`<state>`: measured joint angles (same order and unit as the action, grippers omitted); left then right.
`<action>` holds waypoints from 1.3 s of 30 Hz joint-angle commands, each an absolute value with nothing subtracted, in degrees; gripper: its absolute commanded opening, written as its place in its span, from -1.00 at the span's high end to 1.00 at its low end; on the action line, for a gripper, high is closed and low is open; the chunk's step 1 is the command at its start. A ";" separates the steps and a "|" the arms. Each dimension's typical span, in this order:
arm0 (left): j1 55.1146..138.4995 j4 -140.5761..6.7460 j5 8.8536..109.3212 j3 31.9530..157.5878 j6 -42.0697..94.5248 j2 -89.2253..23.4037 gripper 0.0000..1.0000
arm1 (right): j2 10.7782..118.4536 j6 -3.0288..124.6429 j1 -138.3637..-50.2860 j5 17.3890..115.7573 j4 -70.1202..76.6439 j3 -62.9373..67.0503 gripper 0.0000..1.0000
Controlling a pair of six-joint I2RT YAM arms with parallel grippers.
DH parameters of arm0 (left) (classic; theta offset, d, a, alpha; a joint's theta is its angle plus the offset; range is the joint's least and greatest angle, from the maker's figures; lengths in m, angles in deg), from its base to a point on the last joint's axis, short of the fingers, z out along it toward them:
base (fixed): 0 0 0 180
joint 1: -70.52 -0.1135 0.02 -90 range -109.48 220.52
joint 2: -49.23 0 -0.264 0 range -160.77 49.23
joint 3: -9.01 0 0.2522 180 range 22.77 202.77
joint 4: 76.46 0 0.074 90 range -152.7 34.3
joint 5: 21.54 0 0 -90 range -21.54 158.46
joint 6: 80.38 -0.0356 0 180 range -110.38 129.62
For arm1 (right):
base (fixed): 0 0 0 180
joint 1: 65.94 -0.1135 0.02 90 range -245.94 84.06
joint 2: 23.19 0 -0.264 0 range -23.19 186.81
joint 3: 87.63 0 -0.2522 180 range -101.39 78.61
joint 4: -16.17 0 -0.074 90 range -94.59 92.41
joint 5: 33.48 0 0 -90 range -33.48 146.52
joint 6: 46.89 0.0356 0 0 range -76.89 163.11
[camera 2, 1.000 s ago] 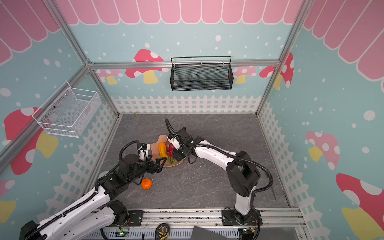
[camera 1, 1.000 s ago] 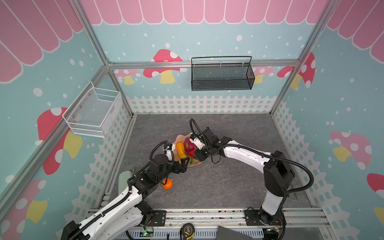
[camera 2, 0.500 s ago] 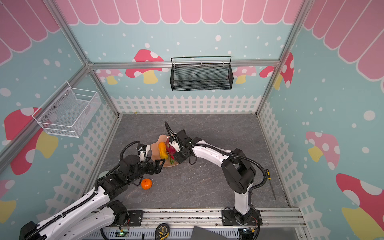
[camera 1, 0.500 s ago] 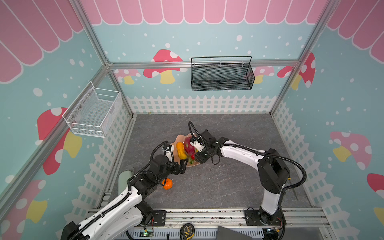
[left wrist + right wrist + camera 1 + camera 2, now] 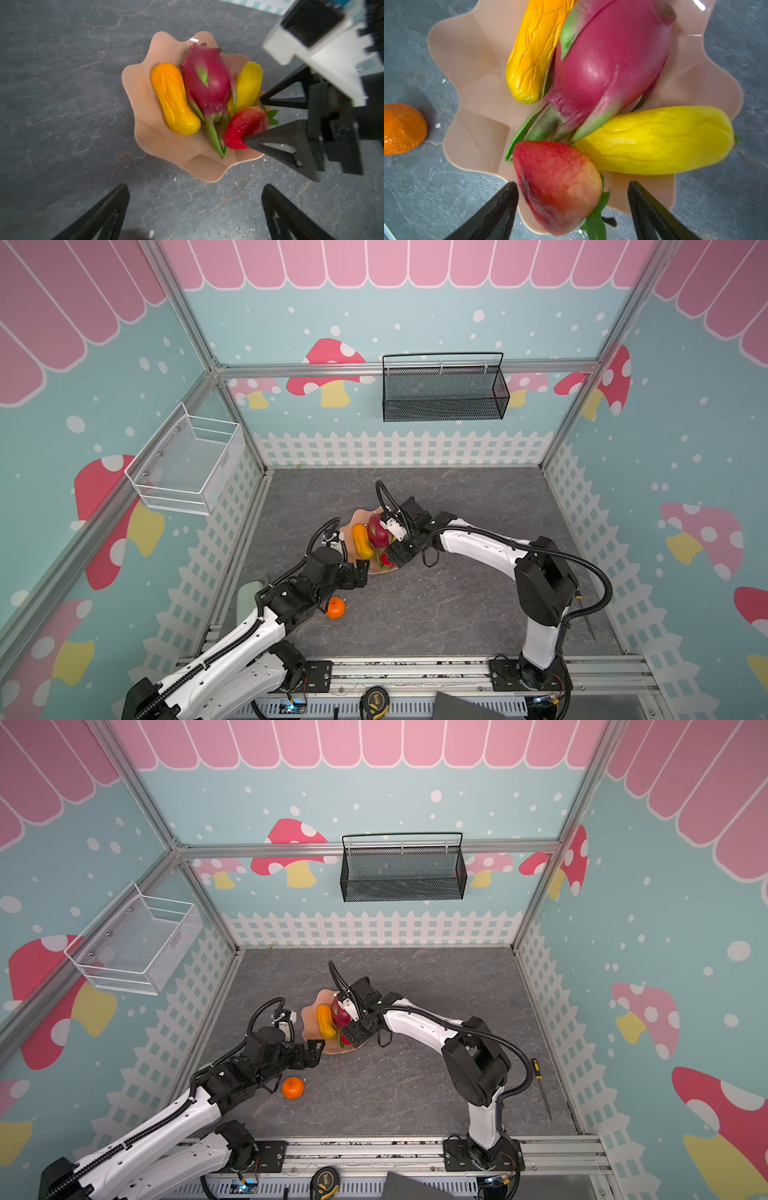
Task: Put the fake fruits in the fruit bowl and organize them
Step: 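Grasp the tangerine with the left gripper and place it in the bowl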
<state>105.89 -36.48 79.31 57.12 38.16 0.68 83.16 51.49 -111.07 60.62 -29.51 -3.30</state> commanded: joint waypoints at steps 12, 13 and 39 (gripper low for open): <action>107.27 -16.37 79.53 54.88 59.60 -1.55 -0.83 | 59.60 50.59 -124.98 78.52 -14.99 21.32 -0.76; 107.33 -16.37 79.46 54.54 59.71 -1.34 -0.83 | 58.93 51.40 -125.34 79.16 -14.08 22.85 -0.76; 107.27 -26.33 77.88 58.01 53.60 -7.72 -0.15 | 55.77 56.24 -121.84 71.48 -8.03 27.54 -0.76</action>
